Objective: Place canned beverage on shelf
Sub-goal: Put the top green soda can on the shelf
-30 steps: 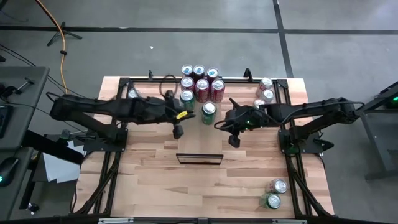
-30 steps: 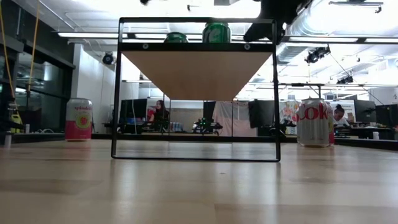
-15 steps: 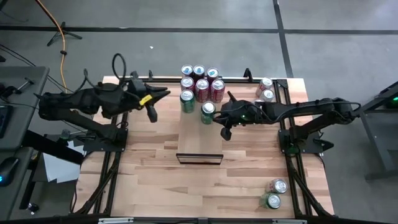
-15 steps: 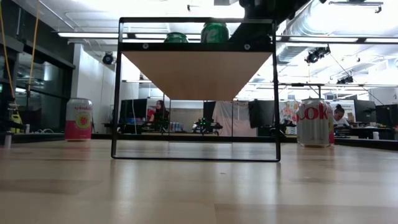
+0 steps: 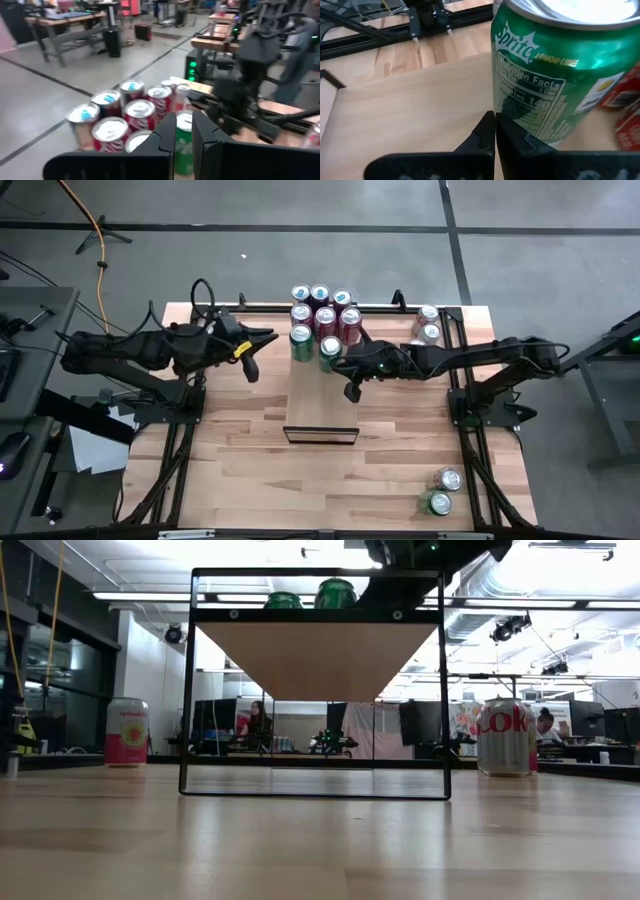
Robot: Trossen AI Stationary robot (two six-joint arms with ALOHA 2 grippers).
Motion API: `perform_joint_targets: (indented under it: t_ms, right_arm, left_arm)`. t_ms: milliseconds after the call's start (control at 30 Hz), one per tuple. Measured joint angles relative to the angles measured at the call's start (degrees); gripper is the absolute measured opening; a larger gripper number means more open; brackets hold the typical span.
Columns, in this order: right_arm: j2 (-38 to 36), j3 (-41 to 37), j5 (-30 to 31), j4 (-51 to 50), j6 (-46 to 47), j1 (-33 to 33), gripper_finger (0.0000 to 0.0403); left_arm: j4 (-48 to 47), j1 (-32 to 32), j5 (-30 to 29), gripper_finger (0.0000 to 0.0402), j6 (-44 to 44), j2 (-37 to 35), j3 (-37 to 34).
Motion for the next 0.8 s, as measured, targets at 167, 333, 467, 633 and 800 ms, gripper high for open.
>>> perform_joint_targets:
  t_ms: [167, 333, 467, 633, 800]
  right_arm:
    - [0.0, 0.0, -1.5, 2.2, -0.3, -1.7, 0.0]
    - [-0.5, 1.5, -3.6, -1.0, -1.5, -1.6, 0.0]
    - [-1.9, 3.2, -2.6, -8.4, -2.3, -0.6, 0.0]
    - [-2.4, 3.3, 1.1, -11.5, -2.0, -0.2, 0.0]
    - [-0.9, 3.4, 4.3, -6.0, -1.6, -0.5, 0.0]
  left_arm:
    - [9.0, 0.0, 3.4, 0.0, 1.4, -1.5, -5.7]
    - [16.7, 0.0, 5.0, 0.0, 1.5, -3.3, -11.4]
    - [23.2, 0.0, 7.3, 0.0, 1.5, -5.6, -16.7]
    - [33.3, 0.0, 9.6, 0.0, 1.1, -10.2, -24.3]
    - [38.0, 0.4, 9.6, 0.0, 1.0, -14.2, -28.3]
